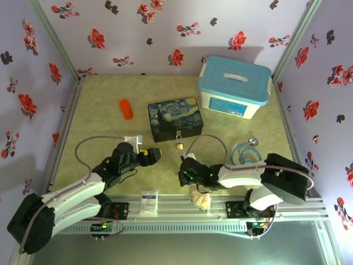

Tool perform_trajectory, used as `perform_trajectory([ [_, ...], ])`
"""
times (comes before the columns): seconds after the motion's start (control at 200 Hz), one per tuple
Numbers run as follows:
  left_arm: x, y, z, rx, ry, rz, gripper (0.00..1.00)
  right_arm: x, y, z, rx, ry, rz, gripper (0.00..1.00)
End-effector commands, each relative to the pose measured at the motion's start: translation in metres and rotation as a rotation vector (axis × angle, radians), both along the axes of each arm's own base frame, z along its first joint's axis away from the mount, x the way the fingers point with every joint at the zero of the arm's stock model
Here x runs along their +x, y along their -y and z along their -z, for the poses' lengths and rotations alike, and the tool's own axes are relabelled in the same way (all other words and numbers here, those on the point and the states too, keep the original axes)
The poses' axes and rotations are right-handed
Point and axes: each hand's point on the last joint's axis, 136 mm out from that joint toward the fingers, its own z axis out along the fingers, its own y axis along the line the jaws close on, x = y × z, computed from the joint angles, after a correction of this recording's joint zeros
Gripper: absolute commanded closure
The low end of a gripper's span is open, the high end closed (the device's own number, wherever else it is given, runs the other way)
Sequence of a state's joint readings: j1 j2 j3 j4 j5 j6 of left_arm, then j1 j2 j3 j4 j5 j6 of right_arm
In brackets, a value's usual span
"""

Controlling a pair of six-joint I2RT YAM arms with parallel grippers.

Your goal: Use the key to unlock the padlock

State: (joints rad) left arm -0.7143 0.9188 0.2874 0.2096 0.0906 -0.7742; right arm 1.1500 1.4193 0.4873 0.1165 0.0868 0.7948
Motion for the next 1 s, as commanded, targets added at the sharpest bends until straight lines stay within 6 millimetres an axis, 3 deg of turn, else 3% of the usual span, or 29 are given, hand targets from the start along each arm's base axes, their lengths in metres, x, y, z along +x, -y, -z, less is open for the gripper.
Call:
perform_trajectory([
  [0.0,-0.004,0.009,-0.010,-0.038,0.069,0.065,0.14,0.003,0.006,-0.008,0.035,0.038,-0.050,1.00],
  [0.17,-0.014,0.028,-0.019,-0.088,0.116,0.189,0.21,0.005,0.010,-0.026,0.101,0.122,-0.117,1.00],
  [0.41,-0.021,0.050,-0.007,-0.066,0.079,0.322,0.26,0.008,0.016,-0.038,0.139,0.158,-0.158,1.00],
  [0.51,-0.029,0.068,-0.014,-0.124,0.109,0.410,0.29,0.004,0.012,-0.051,0.193,0.183,-0.194,1.00],
  [0.57,-0.031,0.082,-0.030,-0.188,0.132,0.466,0.35,-0.001,0.007,-0.064,0.248,0.202,-0.236,1.00],
  [0.62,-0.032,0.088,-0.032,-0.213,0.117,0.492,0.44,-0.004,0.003,-0.076,0.288,0.220,-0.262,1.00],
  [0.82,-0.037,0.097,-0.051,-0.303,0.157,0.536,0.61,-0.007,0.003,-0.101,0.364,0.261,-0.283,1.00],
  [0.995,-0.045,0.097,-0.046,-0.278,0.154,0.569,0.61,-0.008,0.005,-0.113,0.395,0.262,-0.291,1.00],
])
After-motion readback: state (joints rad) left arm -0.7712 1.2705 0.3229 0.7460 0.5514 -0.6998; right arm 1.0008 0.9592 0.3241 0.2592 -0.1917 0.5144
